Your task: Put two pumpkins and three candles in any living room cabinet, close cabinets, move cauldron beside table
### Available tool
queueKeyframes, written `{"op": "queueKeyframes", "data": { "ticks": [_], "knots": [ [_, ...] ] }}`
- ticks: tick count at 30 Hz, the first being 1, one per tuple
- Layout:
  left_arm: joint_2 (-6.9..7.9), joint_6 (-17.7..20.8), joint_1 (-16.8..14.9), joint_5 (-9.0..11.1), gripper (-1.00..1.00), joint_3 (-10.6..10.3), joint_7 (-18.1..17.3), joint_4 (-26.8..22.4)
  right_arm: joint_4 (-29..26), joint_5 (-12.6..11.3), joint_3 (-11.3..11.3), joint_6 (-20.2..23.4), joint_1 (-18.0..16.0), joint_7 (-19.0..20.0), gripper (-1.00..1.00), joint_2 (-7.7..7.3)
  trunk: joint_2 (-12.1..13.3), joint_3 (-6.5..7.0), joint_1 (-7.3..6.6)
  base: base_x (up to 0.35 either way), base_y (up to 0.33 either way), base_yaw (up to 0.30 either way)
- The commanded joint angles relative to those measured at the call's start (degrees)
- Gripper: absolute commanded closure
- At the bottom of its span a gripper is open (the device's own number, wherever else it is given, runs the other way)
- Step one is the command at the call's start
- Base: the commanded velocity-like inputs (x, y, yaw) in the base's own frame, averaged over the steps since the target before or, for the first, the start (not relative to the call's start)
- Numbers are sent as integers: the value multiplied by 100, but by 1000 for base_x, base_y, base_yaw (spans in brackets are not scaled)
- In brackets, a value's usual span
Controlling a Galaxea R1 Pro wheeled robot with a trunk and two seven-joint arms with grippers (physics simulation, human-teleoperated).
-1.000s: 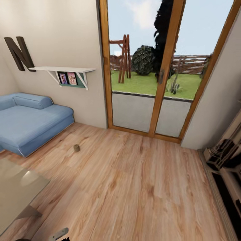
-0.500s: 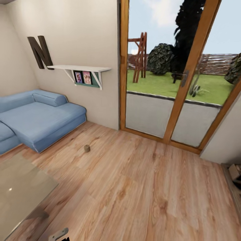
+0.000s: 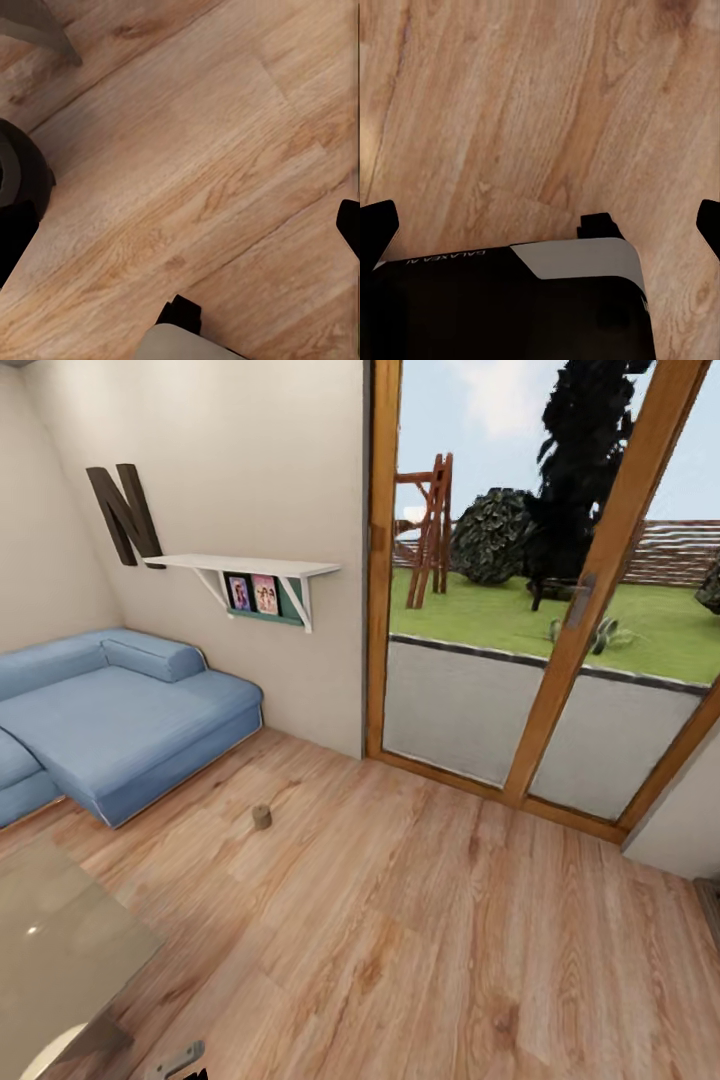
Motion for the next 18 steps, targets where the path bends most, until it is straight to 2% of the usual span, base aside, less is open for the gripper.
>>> {"op": "queueKeyframes", "data": {
  "ticks": [1, 18],
  "knots": [
    [3, -16, -4, 37, -100, -49, 30, -2, -5, -49, 49, -14, -3, -29, -100, 0, -4, -6, 4, 329, 0, 0],
    [3, -16, -4, 37, -100, -49, 30, -2, -5, -49, 49, -14, -2, -36, -100, 1, -4, -6, 4, 329, 0, 0]
  ]
}}
